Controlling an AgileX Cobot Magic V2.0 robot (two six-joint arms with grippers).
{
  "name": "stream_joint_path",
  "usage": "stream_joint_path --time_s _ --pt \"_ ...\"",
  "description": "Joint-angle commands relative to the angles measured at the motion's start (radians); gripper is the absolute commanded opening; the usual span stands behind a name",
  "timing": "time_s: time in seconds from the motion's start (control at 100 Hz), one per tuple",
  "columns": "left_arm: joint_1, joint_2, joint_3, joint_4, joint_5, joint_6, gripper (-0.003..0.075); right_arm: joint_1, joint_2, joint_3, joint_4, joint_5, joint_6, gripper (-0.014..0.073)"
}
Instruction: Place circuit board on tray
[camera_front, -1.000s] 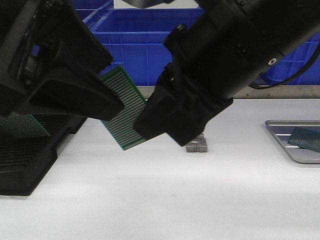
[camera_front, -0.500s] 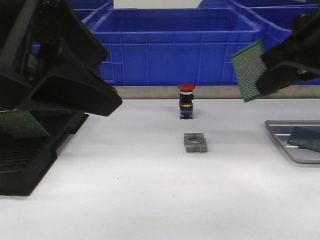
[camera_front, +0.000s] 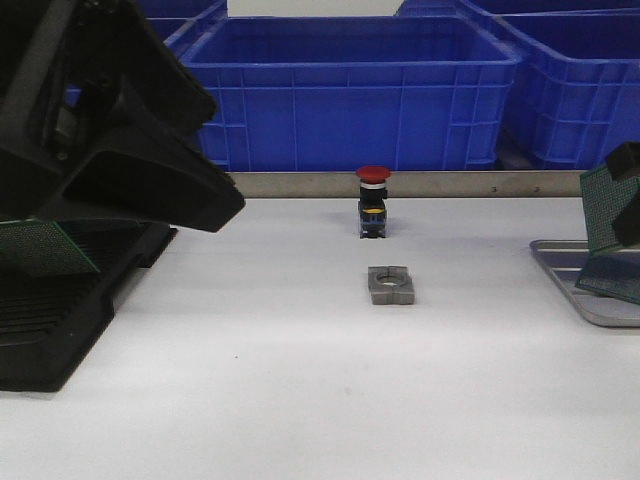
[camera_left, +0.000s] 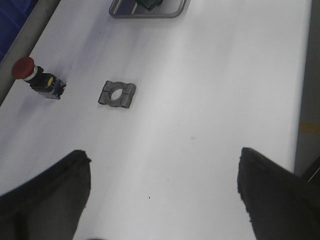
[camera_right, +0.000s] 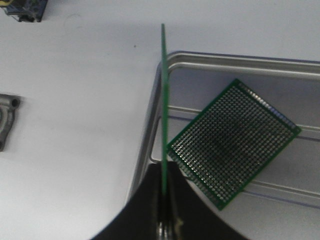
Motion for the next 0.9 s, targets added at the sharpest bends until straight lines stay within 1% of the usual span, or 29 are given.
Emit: stream_joint_path --time_s 0.0,0.03,0.06,0.08,0.13,0.15,0.18,0.23,0.27,0.57,0.66,0.71,0.78,0.89 --pt "0.003 -0.018 -0.033 -0.032 -0.038 -0.01 0.0566 -0.012 -0.027 -0.018 0.032 0.002 0.001 0.0038" --pt "0.003 -0.018 -0.033 -0.032 -0.038 -0.01 0.0566 -0.012 -0.026 -0.018 0.032 0.002 0.001 0.009" --pt "0.003 -0.018 -0.033 -0.032 -0.038 -0.01 0.0566 -0.012 -0.026 -0.018 0.034 0.001 0.001 0.0169" --pt "0.003 -0.018 -0.033 -0.032 -0.038 -0.01 0.0566 -0.012 -0.026 -0.018 0.034 0.001 0.001 0.0204" --pt "0.003 -0.018 -0.033 -0.032 -0.038 -0.01 0.0566 -0.012 -0.026 -0.018 0.035 0.0 0.001 0.035" --pt "0.003 -0.018 -0.033 -0.032 -0.038 -0.01 0.0566 -0.012 -0.026 -0.018 0.036 -0.003 0.001 0.0384" --pt "0.003 -0.018 -0.033 -0.032 -0.038 -0.01 0.0566 -0.012 -0.026 -0.018 0.036 -0.008 0.001 0.0458" --pt "0.003 -0.018 -0.033 -0.032 -0.038 -0.01 0.0566 -0.012 -0.026 -0.018 0.036 -0.018 0.001 0.0525" --pt "0.003 -0.018 -0.033 -0.032 -0.038 -0.01 0.0566 -0.012 -0.026 -0.018 0.036 -0.021 0.001 0.0543" --pt "0.003 -0.018 -0.033 -0.066 -0.042 -0.01 0.0566 -0.012 -0.039 -0.018 0.035 0.017 0.001 0.0535" --pt "0.003 -0.031 -0.033 -0.066 -0.07 -0.01 0.056 -0.012 -0.061 -0.018 0.035 0.033 0.001 0.052" --pt "0.003 -0.048 -0.033 -0.066 -0.102 -0.011 0.0537 -0.012 -0.078 -0.018 0.035 0.038 0.001 0.048" --pt "0.011 -0.079 -0.033 -0.066 -0.154 -0.011 0.0484 -0.012 -0.109 -0.018 0.035 0.054 0.001 0.0394" --pt "0.053 -0.143 -0.033 -0.066 -0.206 -0.016 0.0402 -0.012 -0.171 -0.018 0.035 0.108 0.0 0.0209"
